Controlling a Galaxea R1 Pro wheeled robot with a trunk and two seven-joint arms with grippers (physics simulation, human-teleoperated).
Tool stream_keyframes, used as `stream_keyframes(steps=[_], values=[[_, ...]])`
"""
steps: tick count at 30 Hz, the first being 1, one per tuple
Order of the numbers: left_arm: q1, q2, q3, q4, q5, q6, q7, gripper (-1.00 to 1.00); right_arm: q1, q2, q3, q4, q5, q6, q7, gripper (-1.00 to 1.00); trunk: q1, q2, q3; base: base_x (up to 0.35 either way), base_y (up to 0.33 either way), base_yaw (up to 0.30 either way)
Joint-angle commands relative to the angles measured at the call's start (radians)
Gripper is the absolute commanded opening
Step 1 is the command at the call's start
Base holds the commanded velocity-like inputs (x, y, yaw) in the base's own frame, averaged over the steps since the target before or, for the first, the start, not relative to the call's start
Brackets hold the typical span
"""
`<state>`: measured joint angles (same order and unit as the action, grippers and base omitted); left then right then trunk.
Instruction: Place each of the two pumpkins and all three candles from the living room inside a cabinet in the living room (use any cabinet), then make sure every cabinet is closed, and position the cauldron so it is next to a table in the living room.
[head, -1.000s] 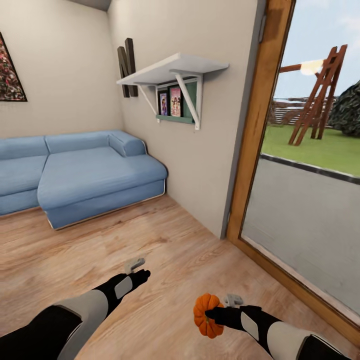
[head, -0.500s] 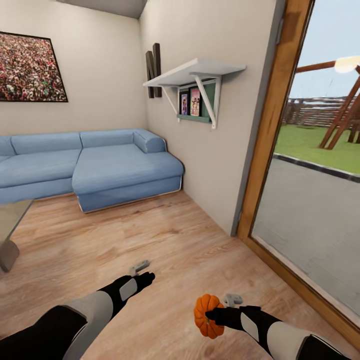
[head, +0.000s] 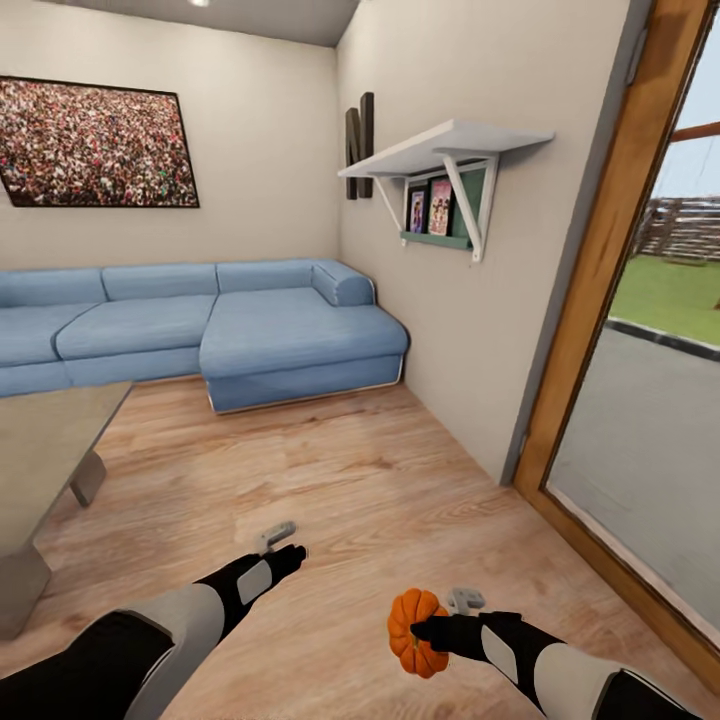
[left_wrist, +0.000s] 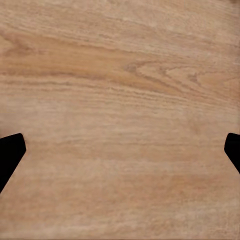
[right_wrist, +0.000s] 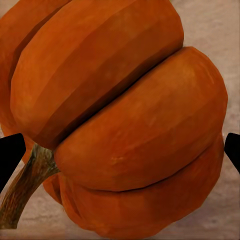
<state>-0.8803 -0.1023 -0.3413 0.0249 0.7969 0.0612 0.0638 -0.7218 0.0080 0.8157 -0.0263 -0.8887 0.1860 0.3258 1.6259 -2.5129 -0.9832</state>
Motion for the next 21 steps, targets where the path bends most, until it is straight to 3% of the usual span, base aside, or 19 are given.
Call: stream_keyframes(steps=[1, 9, 17, 21], values=[[-0.001, -0.001, -0.008, 0.004, 0.007, 0.000, 0.003, 1.00, -0.001, 0.000, 0.006, 0.000, -0.013, 0.004, 0.006, -1.00, 0.000, 0.000, 0.000, 0.000, 0.000, 0.262], [0.000, -0.001, -0.008, 0.013, 0.007, -0.004, 0.004, 1.00, 0.000, 0.000, 0.011, 0.000, -0.012, 0.003, 0.005, -1.00, 0.000, 0.000, 0.007, -0.039, 0.000, 0.245], [-0.001, -0.002, -0.008, 0.013, 0.008, -0.004, 0.003, 1.00, 0.001, 0.000, 0.011, 0.000, -0.012, -0.014, 0.005, -1.00, 0.000, 0.000, 0.015, -0.253, 0.000, 0.237], [0.000, -0.002, -0.008, 0.013, 0.007, -0.004, 0.003, 1.00, 0.001, 0.000, 0.011, 0.000, -0.012, -0.016, 0.005, -1.00, 0.000, 0.000, 0.016, -0.232, 0.000, 0.095]])
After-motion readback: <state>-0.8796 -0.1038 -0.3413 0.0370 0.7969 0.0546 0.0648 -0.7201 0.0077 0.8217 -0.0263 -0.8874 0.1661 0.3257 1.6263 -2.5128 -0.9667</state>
